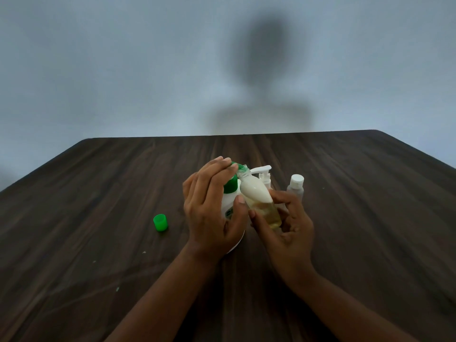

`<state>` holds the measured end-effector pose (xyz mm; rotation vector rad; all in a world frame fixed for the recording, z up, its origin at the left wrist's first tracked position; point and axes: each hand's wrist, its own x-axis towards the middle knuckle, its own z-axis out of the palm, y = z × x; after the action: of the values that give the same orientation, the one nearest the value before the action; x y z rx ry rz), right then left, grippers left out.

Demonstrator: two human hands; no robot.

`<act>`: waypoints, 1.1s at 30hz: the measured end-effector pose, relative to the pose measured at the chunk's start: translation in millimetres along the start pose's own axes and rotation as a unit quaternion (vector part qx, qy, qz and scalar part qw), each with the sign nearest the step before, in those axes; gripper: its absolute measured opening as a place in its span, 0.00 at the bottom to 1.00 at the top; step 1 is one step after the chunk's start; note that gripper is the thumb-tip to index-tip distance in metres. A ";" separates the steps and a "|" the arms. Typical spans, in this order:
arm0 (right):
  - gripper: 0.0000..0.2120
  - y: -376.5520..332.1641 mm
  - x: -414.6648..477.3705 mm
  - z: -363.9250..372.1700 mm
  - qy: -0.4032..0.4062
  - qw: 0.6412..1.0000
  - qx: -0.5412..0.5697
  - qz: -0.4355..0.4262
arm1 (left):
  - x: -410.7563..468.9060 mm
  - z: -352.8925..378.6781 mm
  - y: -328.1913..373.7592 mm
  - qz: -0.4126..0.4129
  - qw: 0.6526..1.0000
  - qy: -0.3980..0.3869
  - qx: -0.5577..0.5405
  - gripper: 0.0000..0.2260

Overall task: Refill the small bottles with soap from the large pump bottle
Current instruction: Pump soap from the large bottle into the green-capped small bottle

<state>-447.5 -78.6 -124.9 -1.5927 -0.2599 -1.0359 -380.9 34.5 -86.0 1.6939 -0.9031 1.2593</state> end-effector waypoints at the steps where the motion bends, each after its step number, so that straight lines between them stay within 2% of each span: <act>1: 0.20 -0.2 -0.1 -0.2 0.003 1.000 -0.002 -0.001 | -0.1 -0.1 0.6 0.002 1.000 0.002 0.000 0.17; 9: 0.19 -0.5 5.1 0.5 0.014 1.000 -0.002 -0.023 | 2.8 1.4 2.9 0.012 1.000 0.001 -0.012 0.19; 15: 0.19 1.3 1.8 1.3 0.009 1.000 -0.012 -0.010 | 1.3 2.7 -1.9 -0.006 1.000 0.015 0.001 0.16; 26: 0.19 1.7 7.1 0.4 0.015 0.999 -0.014 -0.034 | 4.2 1.2 -0.2 0.024 1.000 0.009 -0.003 0.18; 33: 0.18 5.0 2.1 0.9 0.001 1.000 -0.021 0.001 | -0.2 2.4 -4.4 0.011 1.000 0.008 0.006 0.17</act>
<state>-442.5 -80.1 -126.7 -1.6294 -0.2376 -1.0467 -376.1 34.1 -87.4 1.6851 -0.9075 1.2934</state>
